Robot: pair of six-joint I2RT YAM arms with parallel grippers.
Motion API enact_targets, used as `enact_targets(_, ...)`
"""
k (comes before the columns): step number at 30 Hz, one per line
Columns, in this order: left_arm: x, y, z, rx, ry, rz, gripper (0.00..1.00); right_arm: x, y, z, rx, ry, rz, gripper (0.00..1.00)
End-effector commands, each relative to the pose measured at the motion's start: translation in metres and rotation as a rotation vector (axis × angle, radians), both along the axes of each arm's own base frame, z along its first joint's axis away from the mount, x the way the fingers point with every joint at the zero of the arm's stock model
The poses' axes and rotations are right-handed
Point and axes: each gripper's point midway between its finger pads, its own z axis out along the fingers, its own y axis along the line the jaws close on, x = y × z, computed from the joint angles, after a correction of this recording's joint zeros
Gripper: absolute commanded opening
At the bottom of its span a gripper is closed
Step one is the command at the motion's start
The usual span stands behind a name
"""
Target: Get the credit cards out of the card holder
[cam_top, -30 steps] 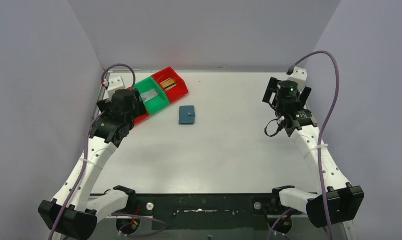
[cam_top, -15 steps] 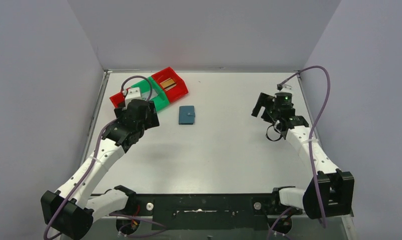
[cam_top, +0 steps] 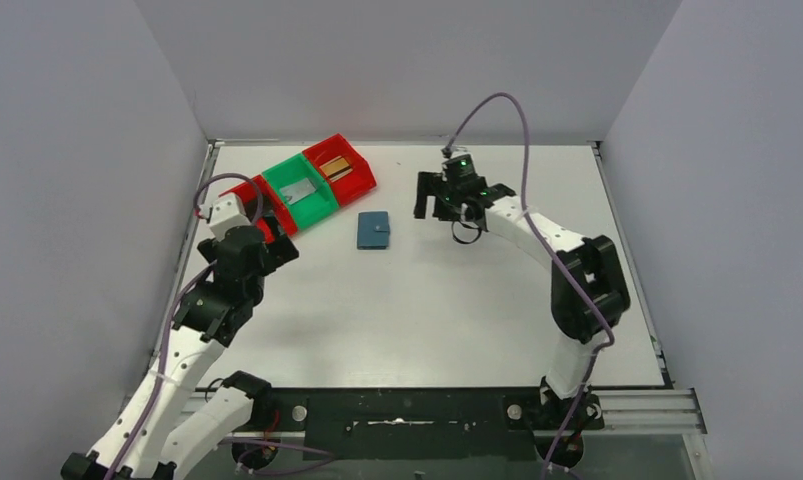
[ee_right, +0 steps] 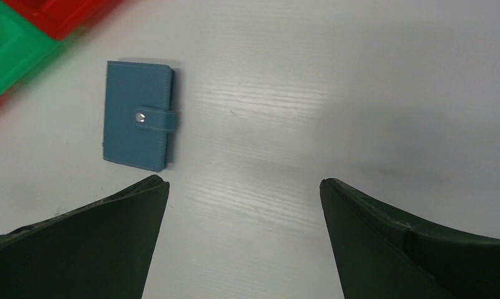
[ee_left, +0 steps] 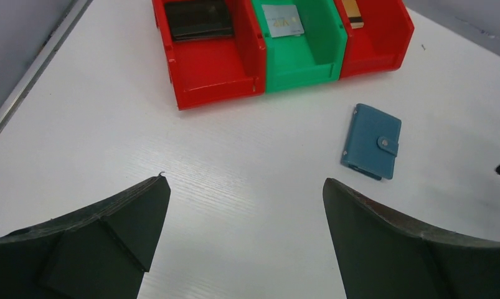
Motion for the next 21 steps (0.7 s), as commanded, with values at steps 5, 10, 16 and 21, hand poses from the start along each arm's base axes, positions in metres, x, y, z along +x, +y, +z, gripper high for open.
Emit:
enact_targets(5,-0.004,0.013,0.025,-0.052,-0.185,0.037,0.97,0.044,0.092,0.003,-0.077,-0.08,0.068,0.98)
enact_targets(10,-0.008,0.025,0.016,-0.011,-0.209,0.076,0.97,0.061,0.123,-0.021,-0.149,-0.096,0.115,0.98)
enact_targets(16,-0.011,0.024,-0.011,0.02,-0.168,0.043,0.97,0.074,0.132,-0.067,-0.247,-0.072,0.18,0.98)
enact_targets(21,-0.013,0.034,-0.016,0.066,-0.135,0.087,0.97,0.057,0.114,-0.102,-0.352,0.01,0.194,0.98)
